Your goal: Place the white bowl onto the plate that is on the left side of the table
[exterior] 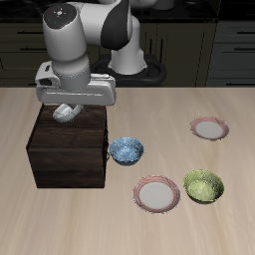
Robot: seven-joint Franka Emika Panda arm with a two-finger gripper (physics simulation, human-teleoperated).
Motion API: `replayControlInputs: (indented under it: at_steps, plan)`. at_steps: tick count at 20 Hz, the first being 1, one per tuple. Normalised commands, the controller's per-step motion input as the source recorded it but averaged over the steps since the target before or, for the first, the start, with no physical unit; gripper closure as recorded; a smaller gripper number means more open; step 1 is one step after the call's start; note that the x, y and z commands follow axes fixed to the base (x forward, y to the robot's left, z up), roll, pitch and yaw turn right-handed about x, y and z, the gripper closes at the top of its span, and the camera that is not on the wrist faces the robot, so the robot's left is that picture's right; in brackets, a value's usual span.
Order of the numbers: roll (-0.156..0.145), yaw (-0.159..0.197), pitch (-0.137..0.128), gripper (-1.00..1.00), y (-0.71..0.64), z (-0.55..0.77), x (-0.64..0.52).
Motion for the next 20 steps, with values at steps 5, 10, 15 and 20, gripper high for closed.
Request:
replayControlInputs:
  at_steps: [5,10,15,20]
  plan:
    - [0.029,0.009,-0.071,1.00,0.32,0.42,-0.35]
    - [0.006,-0.006,-0.045,1.00,0.24,0.33,-0.40]
    - [-0.050,0.017,-0.048,1.00,0.14,0.23,-0.39]
    - [-0.068,-0.015,-0.064,1.00,0.09,0.23,-0.47]
